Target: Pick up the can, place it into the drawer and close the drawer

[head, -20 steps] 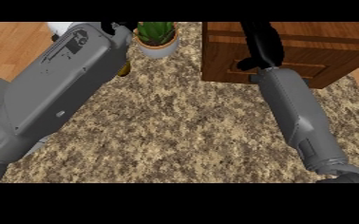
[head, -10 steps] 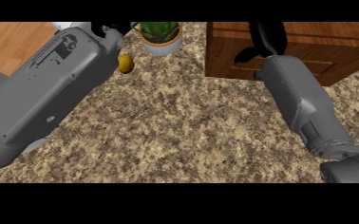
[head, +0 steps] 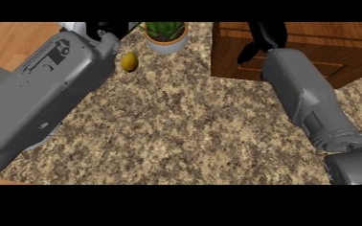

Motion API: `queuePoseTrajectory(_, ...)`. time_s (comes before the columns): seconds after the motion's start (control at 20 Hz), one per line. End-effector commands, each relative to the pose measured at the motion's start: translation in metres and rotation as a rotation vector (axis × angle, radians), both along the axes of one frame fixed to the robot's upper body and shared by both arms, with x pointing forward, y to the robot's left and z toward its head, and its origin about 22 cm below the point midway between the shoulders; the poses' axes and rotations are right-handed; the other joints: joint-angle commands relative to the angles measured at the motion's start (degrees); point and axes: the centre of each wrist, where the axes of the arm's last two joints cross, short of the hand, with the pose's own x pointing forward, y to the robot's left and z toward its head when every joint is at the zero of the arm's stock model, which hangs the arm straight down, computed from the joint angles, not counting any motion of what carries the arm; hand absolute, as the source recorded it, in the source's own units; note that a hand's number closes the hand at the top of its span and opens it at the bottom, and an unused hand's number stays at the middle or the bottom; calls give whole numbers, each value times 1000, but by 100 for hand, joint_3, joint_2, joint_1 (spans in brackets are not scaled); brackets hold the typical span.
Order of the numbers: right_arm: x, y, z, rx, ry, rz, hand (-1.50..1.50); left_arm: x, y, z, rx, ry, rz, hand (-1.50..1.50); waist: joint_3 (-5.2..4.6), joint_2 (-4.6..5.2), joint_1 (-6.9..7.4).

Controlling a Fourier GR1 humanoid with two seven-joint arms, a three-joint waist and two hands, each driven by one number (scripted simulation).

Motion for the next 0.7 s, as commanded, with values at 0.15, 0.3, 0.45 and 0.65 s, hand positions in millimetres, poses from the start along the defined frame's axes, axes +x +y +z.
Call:
queuePoseTrajectory(0.15,11,11,33,378,20,87,-150,-3,8,8,-4,-4,2,-150,-3,-58,-2)
queuePoseTrajectory(0.3,13,21,40,569,60,129,-150,-6,1,1,-8,8,0,-150,4,-65,-36)
queuePoseTrajectory(0.45,13,20,41,679,50,136,-150,-7,8,4,2,1,5,-150,-8,-79,-33)
queuePoseTrajectory(0.65,14,9,41,709,71,160,-150,-9,13,-9,20,10,8,-150,-25,-39,-79)
